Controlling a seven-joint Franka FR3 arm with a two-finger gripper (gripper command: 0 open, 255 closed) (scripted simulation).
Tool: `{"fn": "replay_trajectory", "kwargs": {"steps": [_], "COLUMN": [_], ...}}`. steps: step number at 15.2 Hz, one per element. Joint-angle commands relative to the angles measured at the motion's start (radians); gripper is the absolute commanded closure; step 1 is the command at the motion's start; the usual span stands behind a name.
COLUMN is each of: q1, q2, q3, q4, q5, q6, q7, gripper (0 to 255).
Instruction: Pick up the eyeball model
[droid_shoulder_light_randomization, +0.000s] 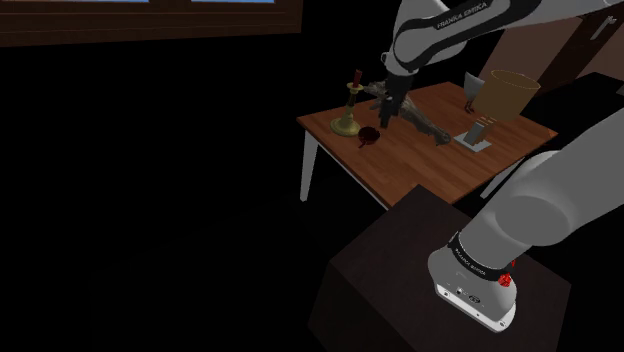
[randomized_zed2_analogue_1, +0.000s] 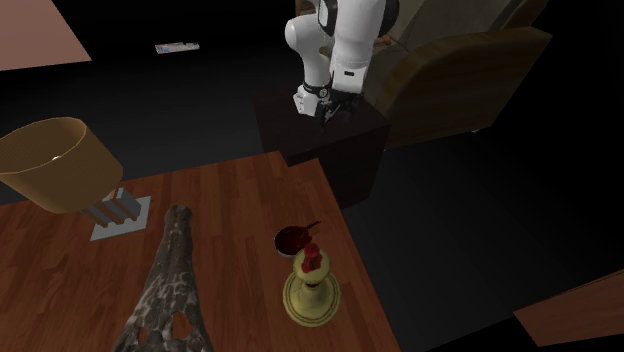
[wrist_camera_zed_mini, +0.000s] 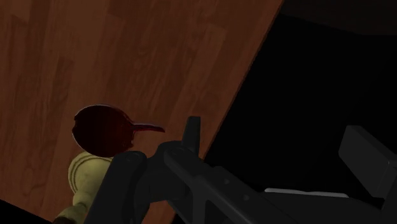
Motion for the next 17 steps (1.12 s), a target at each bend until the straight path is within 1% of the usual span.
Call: {"fn": "replay_trajectory", "kwargs": {"steps": [1,5,9,13,17], "q1": [-0.004,-0.013,-0.031,-0.064,-0.104], "q2": [0.081,0.243,0.407,0.570,0.729], "q3": [-0.019,-0.045,-0.055,-0.046,-0.029], "q4": [0.024,0.090,0.178,0.286,0.415], "q5": [0.000,0.019,0.054,0.091,0.121], "q6": [0.061,0.159,0.239,0.296,0.332], "q7": [-0.032,-0.095,-0.163,-0.225,-0.278], "gripper": [0,0,0,0,0]}}
